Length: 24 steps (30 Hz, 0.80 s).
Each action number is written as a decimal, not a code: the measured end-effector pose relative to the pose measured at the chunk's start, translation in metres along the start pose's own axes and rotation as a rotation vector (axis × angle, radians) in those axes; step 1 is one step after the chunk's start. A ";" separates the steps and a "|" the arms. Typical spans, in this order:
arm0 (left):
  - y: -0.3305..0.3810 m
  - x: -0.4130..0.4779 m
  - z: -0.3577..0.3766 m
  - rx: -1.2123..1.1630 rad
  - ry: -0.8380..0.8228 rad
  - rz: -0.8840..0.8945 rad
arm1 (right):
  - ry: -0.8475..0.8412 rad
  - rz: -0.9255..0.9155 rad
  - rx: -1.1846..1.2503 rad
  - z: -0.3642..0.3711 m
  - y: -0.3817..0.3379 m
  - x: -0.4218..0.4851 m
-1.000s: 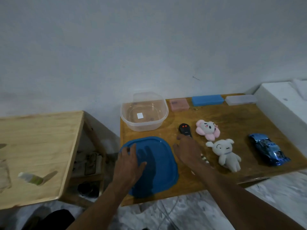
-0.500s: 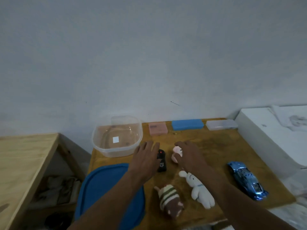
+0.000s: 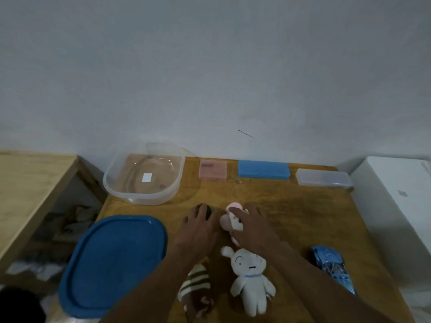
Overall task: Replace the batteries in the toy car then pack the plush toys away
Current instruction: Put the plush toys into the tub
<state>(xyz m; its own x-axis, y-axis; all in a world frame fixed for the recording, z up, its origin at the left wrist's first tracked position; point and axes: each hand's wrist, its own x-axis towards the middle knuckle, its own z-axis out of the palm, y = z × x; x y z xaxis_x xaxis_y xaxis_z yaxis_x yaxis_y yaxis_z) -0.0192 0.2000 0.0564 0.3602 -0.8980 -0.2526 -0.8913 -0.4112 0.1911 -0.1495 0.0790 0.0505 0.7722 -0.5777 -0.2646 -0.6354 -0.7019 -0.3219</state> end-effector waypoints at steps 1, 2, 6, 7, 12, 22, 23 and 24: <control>-0.001 0.002 0.002 -0.012 -0.014 -0.011 | -0.021 0.005 0.009 0.002 0.000 0.003; -0.003 0.005 0.004 -0.019 -0.029 -0.021 | -0.043 0.021 0.021 0.004 0.001 0.006; -0.013 0.020 0.008 -0.031 -0.089 -0.043 | -0.113 0.067 0.005 0.010 0.004 0.018; -0.016 0.024 0.008 -0.030 -0.107 -0.041 | -0.130 0.072 -0.008 0.012 0.005 0.021; -0.018 0.041 0.006 -0.003 -0.162 -0.052 | -0.138 0.089 -0.058 0.022 0.012 0.034; -0.021 0.050 0.005 -0.082 -0.124 -0.104 | -0.106 0.085 -0.008 0.024 0.012 0.046; -0.020 0.049 0.002 -0.072 -0.109 -0.101 | -0.102 0.082 -0.003 0.023 0.012 0.046; -0.018 0.048 -0.001 -0.055 -0.087 -0.094 | -0.098 0.084 0.004 0.021 0.012 0.046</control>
<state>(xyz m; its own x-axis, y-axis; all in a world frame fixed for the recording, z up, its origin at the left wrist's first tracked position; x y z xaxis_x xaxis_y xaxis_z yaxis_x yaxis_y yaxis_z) 0.0146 0.1638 0.0416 0.4137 -0.8393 -0.3528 -0.8373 -0.5029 0.2144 -0.1218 0.0528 0.0157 0.7130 -0.5904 -0.3782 -0.6977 -0.6510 -0.2989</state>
